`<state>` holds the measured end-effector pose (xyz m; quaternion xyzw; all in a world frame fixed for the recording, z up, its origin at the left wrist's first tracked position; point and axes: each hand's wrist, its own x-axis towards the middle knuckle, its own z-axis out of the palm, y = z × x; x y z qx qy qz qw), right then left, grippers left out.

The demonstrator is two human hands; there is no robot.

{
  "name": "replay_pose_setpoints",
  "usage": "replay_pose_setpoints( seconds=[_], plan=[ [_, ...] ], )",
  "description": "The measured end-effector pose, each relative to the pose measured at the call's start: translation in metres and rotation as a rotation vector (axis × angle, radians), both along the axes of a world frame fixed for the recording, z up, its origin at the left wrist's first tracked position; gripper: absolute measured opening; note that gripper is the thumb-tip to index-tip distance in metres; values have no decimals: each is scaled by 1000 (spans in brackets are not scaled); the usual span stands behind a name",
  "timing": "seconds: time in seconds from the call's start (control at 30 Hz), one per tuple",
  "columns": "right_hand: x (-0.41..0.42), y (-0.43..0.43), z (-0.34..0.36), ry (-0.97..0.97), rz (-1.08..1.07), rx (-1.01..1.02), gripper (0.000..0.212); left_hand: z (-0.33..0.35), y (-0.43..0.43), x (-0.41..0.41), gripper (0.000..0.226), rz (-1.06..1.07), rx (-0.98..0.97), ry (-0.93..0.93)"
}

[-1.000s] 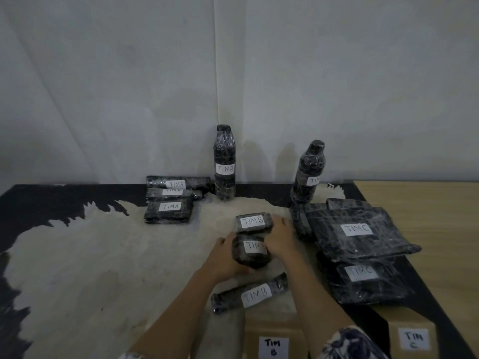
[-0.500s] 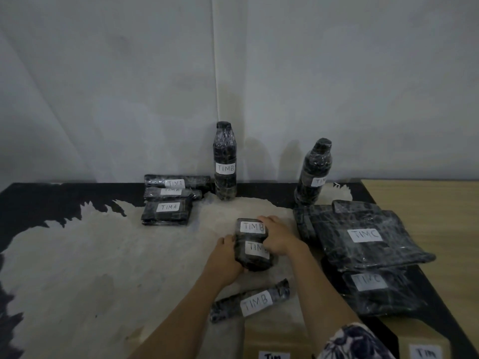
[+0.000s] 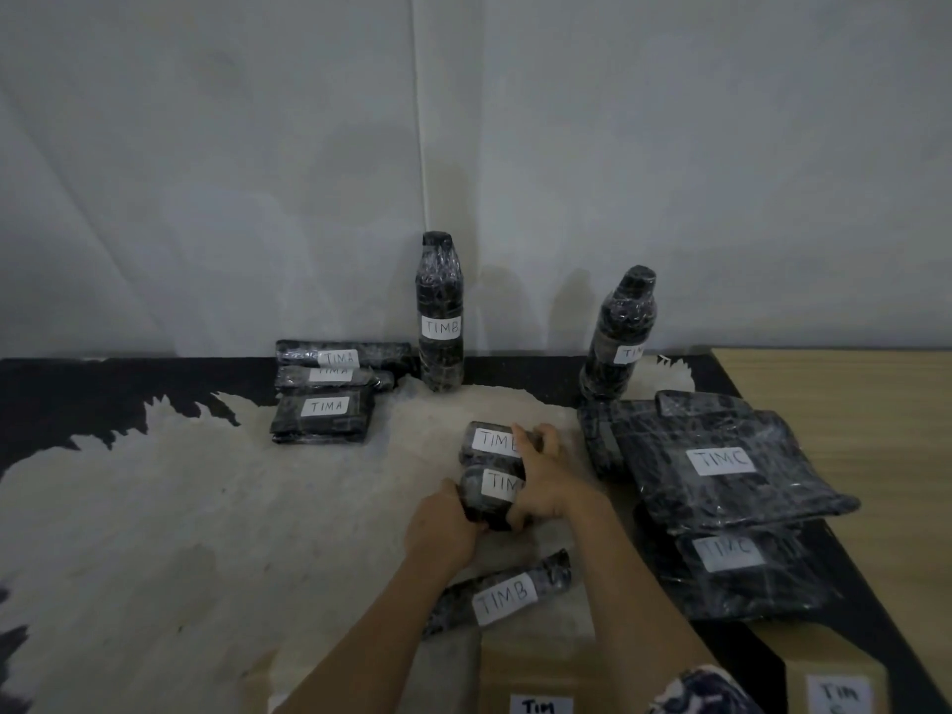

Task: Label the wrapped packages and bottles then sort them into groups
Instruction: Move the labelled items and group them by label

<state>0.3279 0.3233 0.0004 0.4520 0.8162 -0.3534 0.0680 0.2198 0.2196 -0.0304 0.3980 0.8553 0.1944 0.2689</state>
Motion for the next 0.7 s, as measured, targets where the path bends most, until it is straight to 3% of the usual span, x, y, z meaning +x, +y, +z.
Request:
replay_pose_setpoints(
  seconds=[0.23, 0.47, 0.7],
  plan=[
    [-13, 12, -2, -7, -53, 111, 114, -3, 25, -9, 74, -168, 188, 212],
    [-36, 36, -2, 106, -154, 125, 104, -4, 65, -30, 78, -270, 76, 268],
    [-51, 66, -6, 69, -176, 174, 105, -4, 100, -46, 77, -274, 61, 204]
  ],
)
